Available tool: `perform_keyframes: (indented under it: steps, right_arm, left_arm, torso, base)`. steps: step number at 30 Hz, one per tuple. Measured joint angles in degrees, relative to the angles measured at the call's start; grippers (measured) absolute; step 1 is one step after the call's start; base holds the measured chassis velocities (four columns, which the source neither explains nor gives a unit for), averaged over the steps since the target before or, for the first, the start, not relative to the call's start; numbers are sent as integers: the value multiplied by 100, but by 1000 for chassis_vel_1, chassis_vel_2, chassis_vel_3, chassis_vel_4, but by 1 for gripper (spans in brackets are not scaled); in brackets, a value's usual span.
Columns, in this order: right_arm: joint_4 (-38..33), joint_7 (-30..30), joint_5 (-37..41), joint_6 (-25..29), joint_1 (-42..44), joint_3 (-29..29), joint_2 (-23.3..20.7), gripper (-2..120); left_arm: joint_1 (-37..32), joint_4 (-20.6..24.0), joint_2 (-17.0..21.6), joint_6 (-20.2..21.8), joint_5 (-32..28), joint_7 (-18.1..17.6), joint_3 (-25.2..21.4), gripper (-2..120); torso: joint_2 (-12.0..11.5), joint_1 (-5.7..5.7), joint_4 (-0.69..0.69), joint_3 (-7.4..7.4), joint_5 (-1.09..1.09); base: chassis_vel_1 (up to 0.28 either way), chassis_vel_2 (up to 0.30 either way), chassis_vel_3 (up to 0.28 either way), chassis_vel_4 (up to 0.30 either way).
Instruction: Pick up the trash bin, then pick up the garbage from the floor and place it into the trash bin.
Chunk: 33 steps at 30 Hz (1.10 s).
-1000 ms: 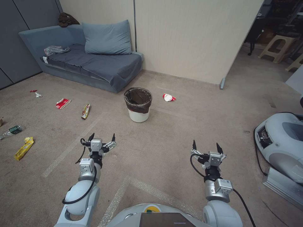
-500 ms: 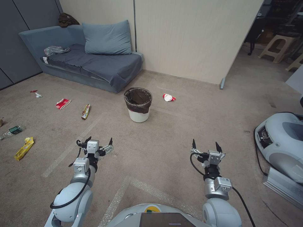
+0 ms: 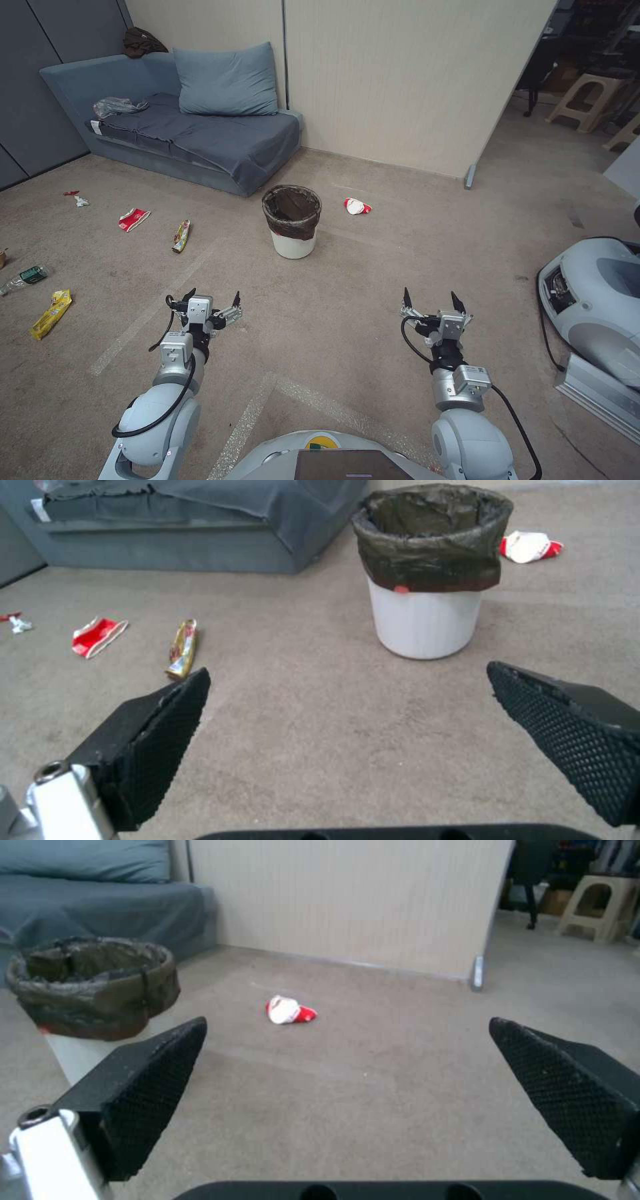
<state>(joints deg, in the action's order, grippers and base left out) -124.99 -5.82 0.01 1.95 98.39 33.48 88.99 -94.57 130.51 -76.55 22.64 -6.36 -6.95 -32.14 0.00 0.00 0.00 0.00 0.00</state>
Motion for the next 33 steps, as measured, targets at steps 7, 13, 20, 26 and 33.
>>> perform_keyframes:
  steps: [7, 13, 20, 26, 33]
  right_arm:
    - [44, 15, 14, -19, -52, -15, -80, 100]
    - [119, 65, 63, -35, -130, -24, -129, 100]
    - [164, 68, 72, -14, -133, -47, -80, 100]
    - [178, 87, 59, 27, -119, -70, -29, 100]
    - [186, 99, 23, 39, -116, -78, -9, 100]
  left_arm:
    - [10, -6, -1, -6, 1, 3, -18, 100]
    - [26, -8, -12, -9, 6, -3, -30, 100]
    - [58, -27, -58, -10, 25, -36, 2, 100]
    - [90, -35, -41, 7, 44, -71, 12, 100]
    - [107, -46, -20, 21, 93, -99, -2, 100]
  torso:
    - [0, 0, 0, 0, 0]
    - [0, 0, 1, 0, 0]
    - [0, 0, 0, 0, 0]
    - [0, 0, 1, 0, 0]
    - [0, 0, 1, 0, 0]
  base:
    - [-8, 6, 3, -6]
    - [-84, 96, 91, -90]
    - [-133, 142, 129, -143]
    - [-120, 108, 126, -113]
    - [-97, 116, 108, -116]
